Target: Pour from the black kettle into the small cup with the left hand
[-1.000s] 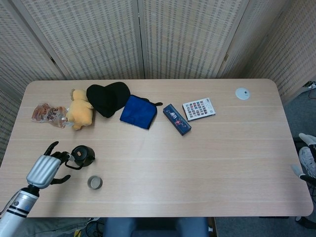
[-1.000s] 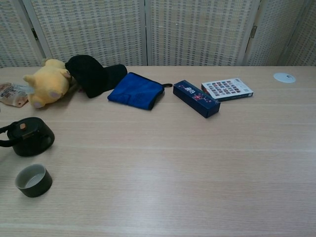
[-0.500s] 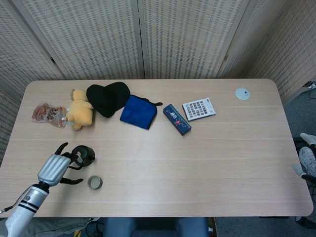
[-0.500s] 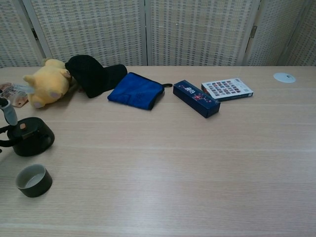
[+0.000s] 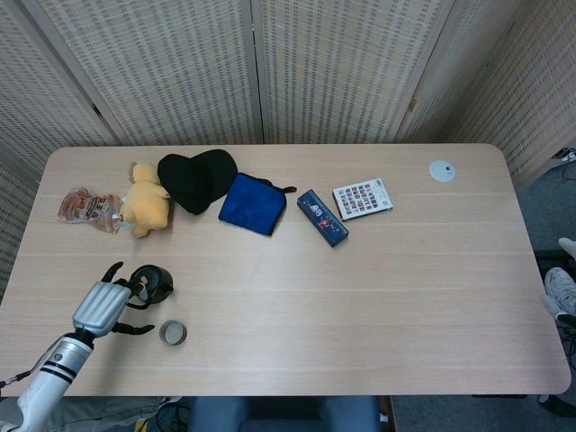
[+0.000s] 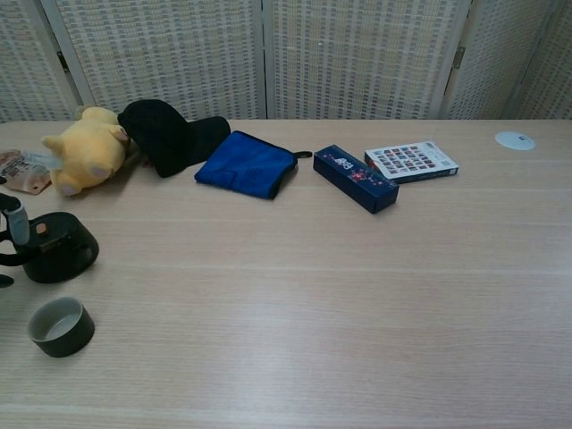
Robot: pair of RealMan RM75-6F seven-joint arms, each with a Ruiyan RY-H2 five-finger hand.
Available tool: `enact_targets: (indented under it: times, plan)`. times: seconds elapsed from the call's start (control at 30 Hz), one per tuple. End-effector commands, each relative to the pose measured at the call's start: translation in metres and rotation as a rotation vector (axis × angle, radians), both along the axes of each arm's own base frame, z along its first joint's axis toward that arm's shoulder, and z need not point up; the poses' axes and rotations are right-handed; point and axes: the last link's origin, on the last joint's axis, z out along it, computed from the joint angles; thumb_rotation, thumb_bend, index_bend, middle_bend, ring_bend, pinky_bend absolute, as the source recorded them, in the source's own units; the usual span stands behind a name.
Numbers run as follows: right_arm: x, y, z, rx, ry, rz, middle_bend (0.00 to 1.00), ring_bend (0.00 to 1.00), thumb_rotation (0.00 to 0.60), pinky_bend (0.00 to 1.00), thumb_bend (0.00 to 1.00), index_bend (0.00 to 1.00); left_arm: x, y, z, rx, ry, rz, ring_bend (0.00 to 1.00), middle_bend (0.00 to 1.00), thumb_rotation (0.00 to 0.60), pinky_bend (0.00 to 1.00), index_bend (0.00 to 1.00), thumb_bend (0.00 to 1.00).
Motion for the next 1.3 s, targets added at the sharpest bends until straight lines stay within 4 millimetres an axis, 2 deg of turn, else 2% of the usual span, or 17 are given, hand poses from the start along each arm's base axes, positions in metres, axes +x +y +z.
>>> enact_targets:
  times: [0.03,0.43,1.3]
  plan:
    - [0.000,0.000,0.000,0.001,0.000,0.000,0.24,0.12,0.600,0.00,0.13,0.22,-0.002,0.001,-0.001,-0.001,0.009,0.009,0.40,0.43,0.348,0.00,0.45,0.11]
    - [0.000,0.000,0.000,0.001,0.000,-0.001,0.24,0.12,0.600,0.00,0.13,0.22,-0.002,0.001,-0.007,-0.004,0.026,0.009,0.44,0.47,0.348,0.00,0.47,0.11]
    - [-0.008,0.005,0.002,-0.005,-0.005,-0.026,0.24,0.12,0.600,0.00,0.13,0.22,0.002,-0.002,-0.019,-0.028,0.060,-0.004,0.46,0.49,0.350,0.00,0.49,0.11]
